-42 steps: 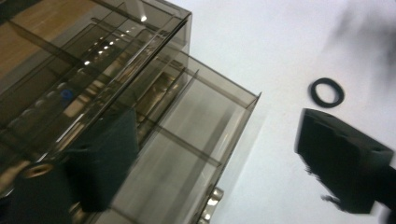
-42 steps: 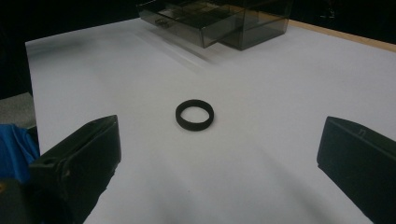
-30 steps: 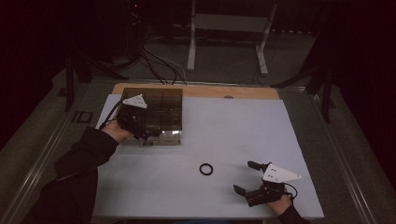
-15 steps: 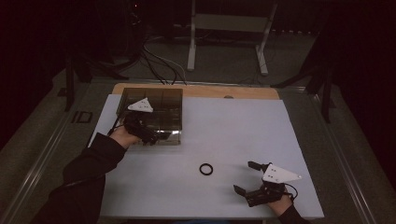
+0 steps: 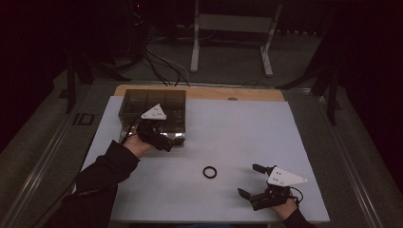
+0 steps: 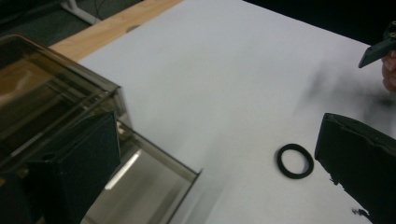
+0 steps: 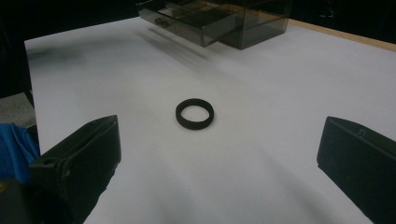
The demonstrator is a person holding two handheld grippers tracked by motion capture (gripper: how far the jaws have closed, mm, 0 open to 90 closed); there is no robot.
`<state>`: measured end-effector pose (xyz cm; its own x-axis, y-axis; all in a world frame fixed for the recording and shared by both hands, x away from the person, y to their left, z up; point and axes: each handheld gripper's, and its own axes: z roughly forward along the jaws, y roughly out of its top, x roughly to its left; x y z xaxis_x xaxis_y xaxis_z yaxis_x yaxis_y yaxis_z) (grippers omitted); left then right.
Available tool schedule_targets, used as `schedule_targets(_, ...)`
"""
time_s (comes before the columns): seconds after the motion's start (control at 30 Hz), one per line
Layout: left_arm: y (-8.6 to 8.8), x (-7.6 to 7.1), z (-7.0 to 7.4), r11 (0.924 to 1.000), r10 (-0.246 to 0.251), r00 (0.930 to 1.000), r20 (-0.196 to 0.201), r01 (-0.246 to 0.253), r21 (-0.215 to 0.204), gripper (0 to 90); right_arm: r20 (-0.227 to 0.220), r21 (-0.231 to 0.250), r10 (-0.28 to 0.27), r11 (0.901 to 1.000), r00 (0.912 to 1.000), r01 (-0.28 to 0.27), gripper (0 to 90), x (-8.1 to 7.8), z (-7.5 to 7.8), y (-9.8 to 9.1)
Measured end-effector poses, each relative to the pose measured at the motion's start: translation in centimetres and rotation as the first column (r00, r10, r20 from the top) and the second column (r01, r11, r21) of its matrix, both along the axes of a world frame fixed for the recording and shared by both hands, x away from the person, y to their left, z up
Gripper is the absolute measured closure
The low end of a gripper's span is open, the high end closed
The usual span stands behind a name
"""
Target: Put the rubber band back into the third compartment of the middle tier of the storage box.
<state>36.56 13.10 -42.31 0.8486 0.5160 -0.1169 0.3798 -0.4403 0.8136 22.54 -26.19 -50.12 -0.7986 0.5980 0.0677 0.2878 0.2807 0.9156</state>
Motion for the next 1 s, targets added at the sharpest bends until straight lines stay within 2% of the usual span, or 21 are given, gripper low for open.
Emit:
schedule_targets(0.2,-1.2,-0.6,-0.3,0.9998,0.01,0.9999,0.004,-0.01,0.018,1.7,-0.003,0.001,0.0,1.0,1.0,0.0,0.0,0.0,0.0,0.0)
schedule_targets(0.37,-2.0,-1.1,-0.5,1.0,0.003,1.0,-0.002,-0.003,-0.008,1.6,-0.005,0.0,0.0,1.0,1.0,0.0,0.0,0.1,0.0,0.1)
schedule_targets(0.53,-2.9,-1.8,-0.8,0.9999,-0.002,1.0,-0.001,0.002,-0.016,1.7,-0.005,0.002,0.0,1.0,1.0,0.0,0.0,0.1,0.0,0.0)
schedule_targets(0.77,-4.1,-2.5,-1.2,0.999,-0.035,0.9994,-0.006,0.035,-0.028,1.7,-0.005,0.003,0.004,1.0,1.0,-0.004,0.0,0.1,0.0,0.0)
schedule_targets(1.0,-5.0,-3.4,-2.0,0.9967,-0.057,0.9984,-0.003,0.056,-0.059,1.7,-0.007,0.003,0.004,1.0,1.0,-0.004,0.0,0.1,0.0,0.0)
